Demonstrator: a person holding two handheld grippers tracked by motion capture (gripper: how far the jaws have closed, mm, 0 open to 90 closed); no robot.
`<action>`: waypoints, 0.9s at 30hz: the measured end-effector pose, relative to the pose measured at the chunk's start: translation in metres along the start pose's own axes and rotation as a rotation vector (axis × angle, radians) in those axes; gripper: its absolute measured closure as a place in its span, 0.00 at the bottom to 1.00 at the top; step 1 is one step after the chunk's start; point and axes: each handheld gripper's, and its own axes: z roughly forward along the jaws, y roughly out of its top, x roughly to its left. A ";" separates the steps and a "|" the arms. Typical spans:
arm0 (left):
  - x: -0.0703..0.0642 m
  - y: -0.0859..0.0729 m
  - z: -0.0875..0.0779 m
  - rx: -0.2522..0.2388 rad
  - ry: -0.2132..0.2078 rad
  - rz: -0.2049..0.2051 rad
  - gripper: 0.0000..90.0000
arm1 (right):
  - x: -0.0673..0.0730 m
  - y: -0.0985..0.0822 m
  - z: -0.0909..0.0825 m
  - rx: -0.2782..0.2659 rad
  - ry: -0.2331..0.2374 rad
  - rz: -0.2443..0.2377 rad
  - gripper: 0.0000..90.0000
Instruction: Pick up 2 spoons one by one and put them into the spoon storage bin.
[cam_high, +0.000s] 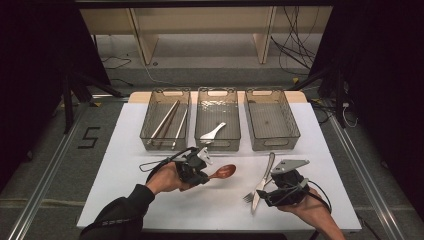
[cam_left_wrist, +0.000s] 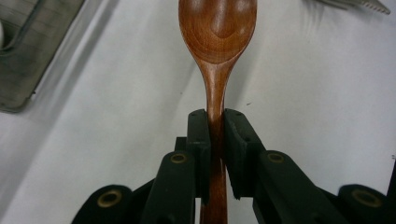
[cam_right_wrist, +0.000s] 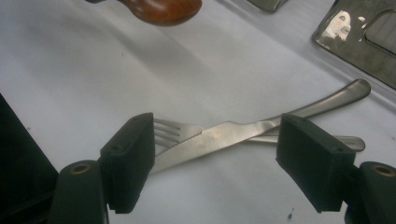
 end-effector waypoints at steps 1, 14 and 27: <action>0.001 0.000 -0.001 -0.005 0.001 -0.001 0.89 | 0.000 0.000 0.000 -0.002 0.000 0.002 0.32; 0.011 0.009 -0.016 -0.088 0.025 -0.051 0.89 | -0.001 0.000 0.000 -0.003 0.001 0.003 0.32; 0.033 0.030 -0.043 -0.211 0.068 -0.110 0.89 | -0.001 0.000 -0.001 -0.005 0.002 0.009 0.32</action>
